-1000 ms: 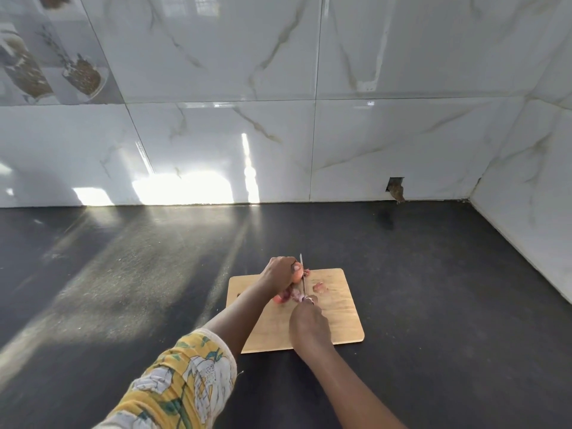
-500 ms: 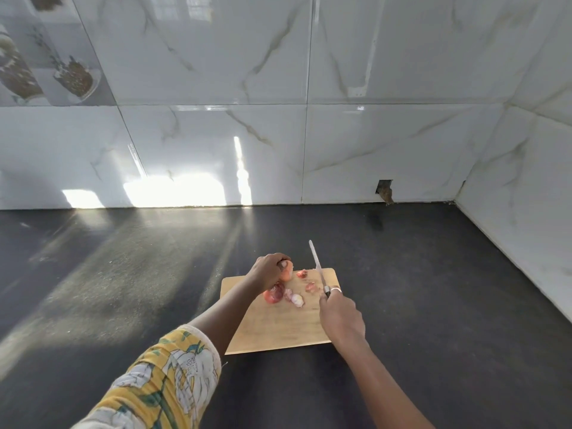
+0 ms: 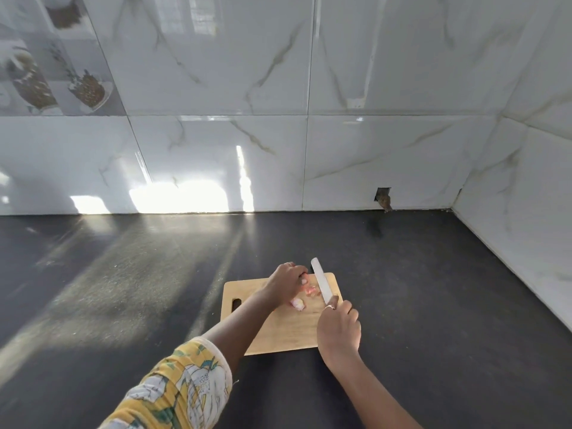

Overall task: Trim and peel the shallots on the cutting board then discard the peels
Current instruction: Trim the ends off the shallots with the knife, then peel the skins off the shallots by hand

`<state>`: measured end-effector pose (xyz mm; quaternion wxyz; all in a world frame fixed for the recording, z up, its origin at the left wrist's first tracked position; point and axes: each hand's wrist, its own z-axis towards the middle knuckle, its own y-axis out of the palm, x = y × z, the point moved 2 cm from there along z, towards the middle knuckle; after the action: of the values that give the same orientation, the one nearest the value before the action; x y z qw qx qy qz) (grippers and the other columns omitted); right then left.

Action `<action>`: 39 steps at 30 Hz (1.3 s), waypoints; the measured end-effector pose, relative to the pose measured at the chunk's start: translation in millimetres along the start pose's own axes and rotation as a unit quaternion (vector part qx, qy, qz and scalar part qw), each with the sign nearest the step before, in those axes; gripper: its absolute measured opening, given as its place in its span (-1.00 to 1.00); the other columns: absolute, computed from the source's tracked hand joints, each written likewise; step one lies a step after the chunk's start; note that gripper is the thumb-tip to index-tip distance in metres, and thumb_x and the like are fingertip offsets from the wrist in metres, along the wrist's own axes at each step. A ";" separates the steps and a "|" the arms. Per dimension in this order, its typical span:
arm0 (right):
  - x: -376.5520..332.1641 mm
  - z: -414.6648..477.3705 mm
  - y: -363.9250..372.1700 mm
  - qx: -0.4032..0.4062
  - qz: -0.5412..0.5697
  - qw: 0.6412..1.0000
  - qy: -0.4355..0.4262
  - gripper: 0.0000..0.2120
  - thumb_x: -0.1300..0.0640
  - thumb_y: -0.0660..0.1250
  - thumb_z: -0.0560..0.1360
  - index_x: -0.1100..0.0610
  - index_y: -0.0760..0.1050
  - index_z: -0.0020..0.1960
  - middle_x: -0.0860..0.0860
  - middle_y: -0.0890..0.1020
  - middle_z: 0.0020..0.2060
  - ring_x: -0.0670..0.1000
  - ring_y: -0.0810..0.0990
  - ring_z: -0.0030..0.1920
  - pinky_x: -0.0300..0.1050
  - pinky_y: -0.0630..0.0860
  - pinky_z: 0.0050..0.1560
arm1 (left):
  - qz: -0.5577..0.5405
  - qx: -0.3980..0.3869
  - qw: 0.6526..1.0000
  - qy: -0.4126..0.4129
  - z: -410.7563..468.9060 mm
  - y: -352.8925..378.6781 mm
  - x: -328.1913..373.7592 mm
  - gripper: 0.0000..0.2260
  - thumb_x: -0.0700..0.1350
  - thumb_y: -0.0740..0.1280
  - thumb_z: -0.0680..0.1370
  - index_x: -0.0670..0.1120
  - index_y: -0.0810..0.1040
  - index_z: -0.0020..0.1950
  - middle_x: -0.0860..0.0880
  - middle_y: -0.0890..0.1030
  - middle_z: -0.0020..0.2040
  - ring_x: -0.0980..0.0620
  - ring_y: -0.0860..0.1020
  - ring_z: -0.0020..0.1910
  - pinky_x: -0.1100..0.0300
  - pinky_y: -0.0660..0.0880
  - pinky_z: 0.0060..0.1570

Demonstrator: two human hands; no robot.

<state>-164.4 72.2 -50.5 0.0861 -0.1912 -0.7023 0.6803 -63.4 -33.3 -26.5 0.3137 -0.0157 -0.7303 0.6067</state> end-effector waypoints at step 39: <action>-84.1 2.5 -11.0 0.005 0.165 0.977 -0.134 -0.67 -0.04 0.27 0.55 0.13 0.50 0.22 0.07 0.53 0.13 0.07 0.56 0.11 -0.10 0.49 0.00 | -0.030 0.083 0.989 -0.119 -56.8 -9.1 -65.7 -0.58 -0.11 0.27 0.56 -0.09 0.34 0.42 -0.09 0.37 0.38 -0.09 0.33 0.36 0.18 0.26 0.29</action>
<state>-90.3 37.5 -28.1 -0.1211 -0.2109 -0.6629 0.7082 19.6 -12.4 -43.4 0.2430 0.1049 -0.7099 0.6527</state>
